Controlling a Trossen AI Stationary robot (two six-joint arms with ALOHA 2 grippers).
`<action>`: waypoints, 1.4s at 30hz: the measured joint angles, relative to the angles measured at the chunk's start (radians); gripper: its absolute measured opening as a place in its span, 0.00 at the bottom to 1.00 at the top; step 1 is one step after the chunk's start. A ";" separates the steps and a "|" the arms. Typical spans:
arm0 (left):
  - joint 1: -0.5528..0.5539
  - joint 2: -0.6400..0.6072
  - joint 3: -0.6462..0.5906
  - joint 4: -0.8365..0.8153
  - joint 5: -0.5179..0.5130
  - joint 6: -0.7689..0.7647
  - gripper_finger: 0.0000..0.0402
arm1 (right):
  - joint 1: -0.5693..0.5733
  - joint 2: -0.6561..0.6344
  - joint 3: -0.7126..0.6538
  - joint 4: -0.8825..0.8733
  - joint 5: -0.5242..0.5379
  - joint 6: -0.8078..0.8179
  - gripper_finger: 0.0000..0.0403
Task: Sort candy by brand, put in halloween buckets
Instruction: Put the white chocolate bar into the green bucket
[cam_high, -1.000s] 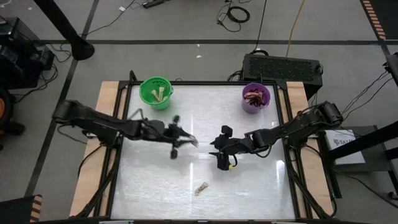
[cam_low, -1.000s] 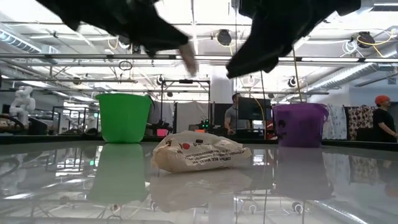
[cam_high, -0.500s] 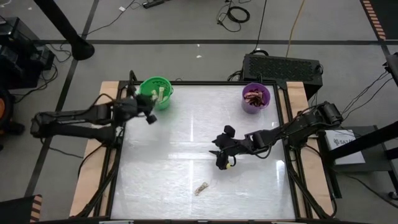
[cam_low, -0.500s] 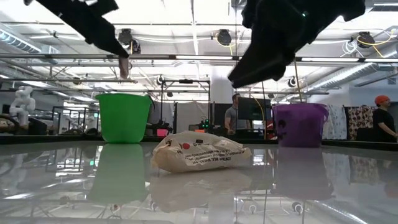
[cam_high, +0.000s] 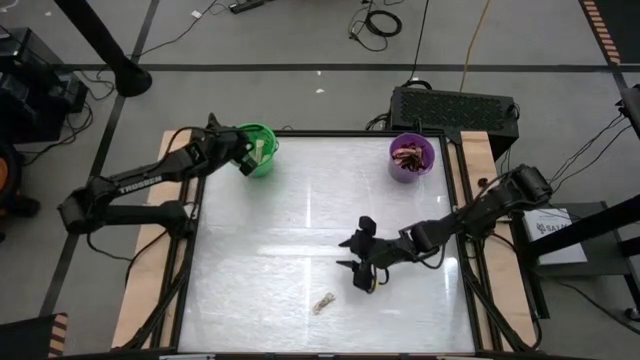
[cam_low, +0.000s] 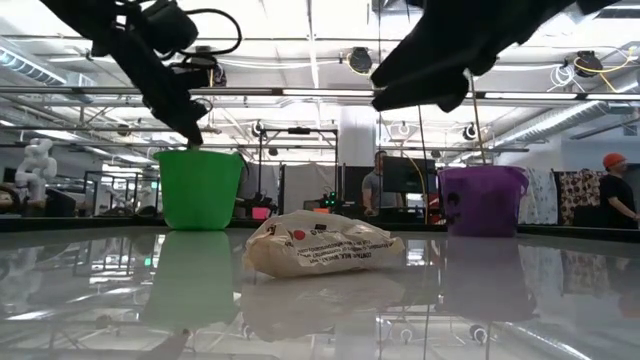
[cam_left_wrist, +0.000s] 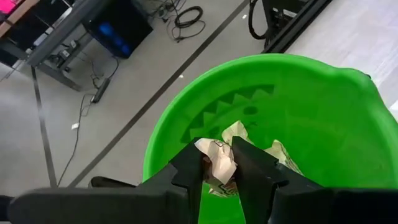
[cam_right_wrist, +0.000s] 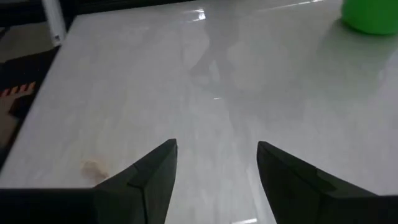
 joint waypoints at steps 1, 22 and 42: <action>0.003 0.001 0.000 0.000 0.000 0.001 0.22 | 0.012 0.000 0.000 0.000 0.001 0.000 0.53; -0.082 -0.113 0.000 0.031 0.608 -0.196 0.50 | 0.142 0.067 -0.001 0.028 0.185 0.079 0.53; -1.012 0.292 0.001 0.495 0.451 -0.195 0.50 | 0.147 0.134 0.000 0.043 0.200 0.097 0.53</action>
